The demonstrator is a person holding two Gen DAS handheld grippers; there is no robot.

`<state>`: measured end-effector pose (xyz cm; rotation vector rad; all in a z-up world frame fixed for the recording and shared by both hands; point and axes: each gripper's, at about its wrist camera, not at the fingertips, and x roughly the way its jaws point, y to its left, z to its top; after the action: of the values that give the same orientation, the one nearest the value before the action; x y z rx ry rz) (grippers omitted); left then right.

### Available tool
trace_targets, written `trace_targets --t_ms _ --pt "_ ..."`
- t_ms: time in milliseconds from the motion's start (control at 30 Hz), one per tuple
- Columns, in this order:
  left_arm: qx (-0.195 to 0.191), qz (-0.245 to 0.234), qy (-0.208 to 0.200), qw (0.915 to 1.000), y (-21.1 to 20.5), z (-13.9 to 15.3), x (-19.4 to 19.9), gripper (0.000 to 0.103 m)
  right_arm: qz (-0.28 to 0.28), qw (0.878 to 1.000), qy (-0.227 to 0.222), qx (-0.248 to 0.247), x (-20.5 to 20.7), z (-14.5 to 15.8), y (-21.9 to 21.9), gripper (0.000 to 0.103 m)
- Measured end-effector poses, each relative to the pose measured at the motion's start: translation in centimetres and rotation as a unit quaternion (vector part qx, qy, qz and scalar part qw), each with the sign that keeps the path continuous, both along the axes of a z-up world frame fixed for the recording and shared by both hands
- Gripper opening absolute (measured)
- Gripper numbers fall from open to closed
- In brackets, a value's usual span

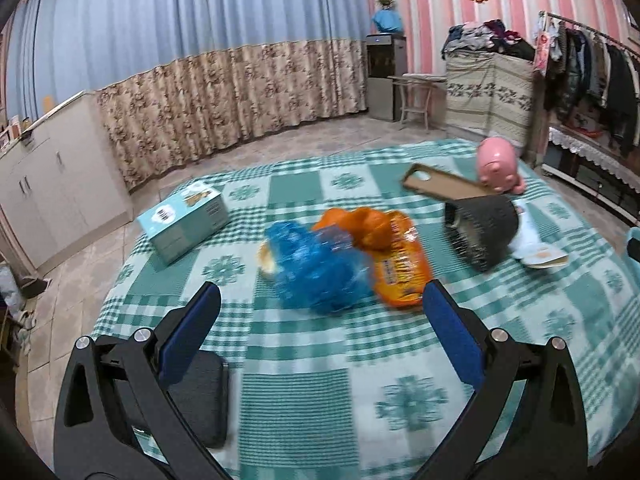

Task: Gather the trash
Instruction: 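Move both tools back over the bed toward the blue plastic bag, then grasp the blue plastic bag with the left tool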

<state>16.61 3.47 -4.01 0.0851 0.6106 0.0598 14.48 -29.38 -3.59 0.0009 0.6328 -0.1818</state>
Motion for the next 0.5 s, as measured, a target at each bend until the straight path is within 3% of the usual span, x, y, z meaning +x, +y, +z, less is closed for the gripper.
trace_targets --t_ms 167,367,467,500 --pt "0.007 0.01 0.016 0.9998 1.4 -1.6 1.0 0.098 0.009 1.0 0.011 -0.013 0.6 -0.5 1.0 0.087" --pt "-0.013 0.006 0.029 0.9995 1.8 -2.2 3.5 0.098 0.014 1.0 0.017 -0.007 1.2 -0.9 1.6 0.087" --pt "-0.01 0.002 0.039 0.9992 1.4 -2.5 5.2 0.092 0.02 1.0 0.018 -0.005 1.6 -1.0 2.2 0.087" --pt "-0.01 0.002 0.043 0.999 1.4 -2.6 5.6 0.087 0.021 1.0 0.017 -0.006 1.6 -1.0 2.5 0.087"
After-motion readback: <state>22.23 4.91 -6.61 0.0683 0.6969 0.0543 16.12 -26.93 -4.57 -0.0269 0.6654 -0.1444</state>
